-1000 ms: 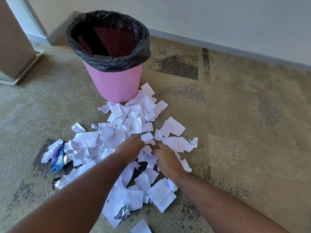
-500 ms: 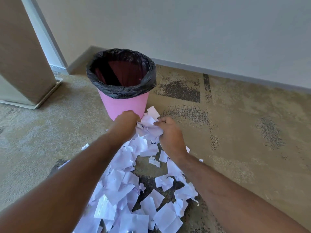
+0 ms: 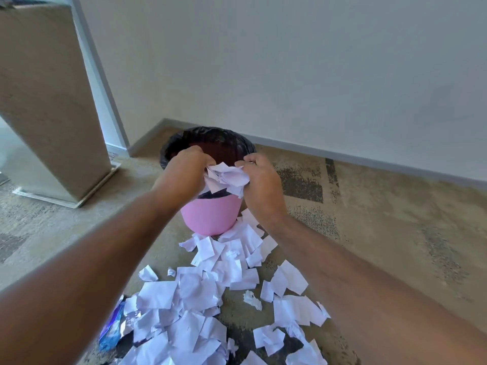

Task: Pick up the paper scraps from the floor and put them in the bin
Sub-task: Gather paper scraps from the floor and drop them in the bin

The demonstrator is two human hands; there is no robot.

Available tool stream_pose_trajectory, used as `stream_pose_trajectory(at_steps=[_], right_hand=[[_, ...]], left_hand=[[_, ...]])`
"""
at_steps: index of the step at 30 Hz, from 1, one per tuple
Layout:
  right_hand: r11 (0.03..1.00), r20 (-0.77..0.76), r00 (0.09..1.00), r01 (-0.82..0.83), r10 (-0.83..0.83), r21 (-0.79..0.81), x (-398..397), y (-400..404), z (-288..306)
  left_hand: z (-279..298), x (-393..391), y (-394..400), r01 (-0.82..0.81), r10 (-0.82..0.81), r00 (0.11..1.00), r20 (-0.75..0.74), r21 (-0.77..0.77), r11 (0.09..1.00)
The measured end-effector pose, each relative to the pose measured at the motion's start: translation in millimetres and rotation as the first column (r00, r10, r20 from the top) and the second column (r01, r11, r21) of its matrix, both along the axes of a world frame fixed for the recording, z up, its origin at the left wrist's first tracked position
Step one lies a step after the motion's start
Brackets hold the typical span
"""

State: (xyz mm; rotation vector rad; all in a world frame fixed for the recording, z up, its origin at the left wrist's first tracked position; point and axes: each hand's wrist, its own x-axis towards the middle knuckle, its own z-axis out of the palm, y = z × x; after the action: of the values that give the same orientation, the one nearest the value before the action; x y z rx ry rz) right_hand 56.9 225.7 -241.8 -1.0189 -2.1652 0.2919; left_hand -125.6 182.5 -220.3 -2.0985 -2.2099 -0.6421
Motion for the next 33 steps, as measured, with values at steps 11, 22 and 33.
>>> stream_pose_trajectory(at_steps=[11,22,33], right_hand=[[0.980,0.008,0.991,0.132,-0.132,-0.146,-54,32,4],[0.903,-0.038,0.987,0.128,-0.157,-0.410,-78,56,-3],[0.983,0.090,0.995,0.050,-0.034,-0.175,-56,42,-9]], left_hand=[[-1,-22,41,-0.167,0.166,0.984,-0.060,-0.015,0.986],[-17,-29,61,-0.196,0.194,0.978,0.076,0.024,0.980],[-30,-10,51,-0.020,0.024,0.989,0.148,-0.030,0.999]])
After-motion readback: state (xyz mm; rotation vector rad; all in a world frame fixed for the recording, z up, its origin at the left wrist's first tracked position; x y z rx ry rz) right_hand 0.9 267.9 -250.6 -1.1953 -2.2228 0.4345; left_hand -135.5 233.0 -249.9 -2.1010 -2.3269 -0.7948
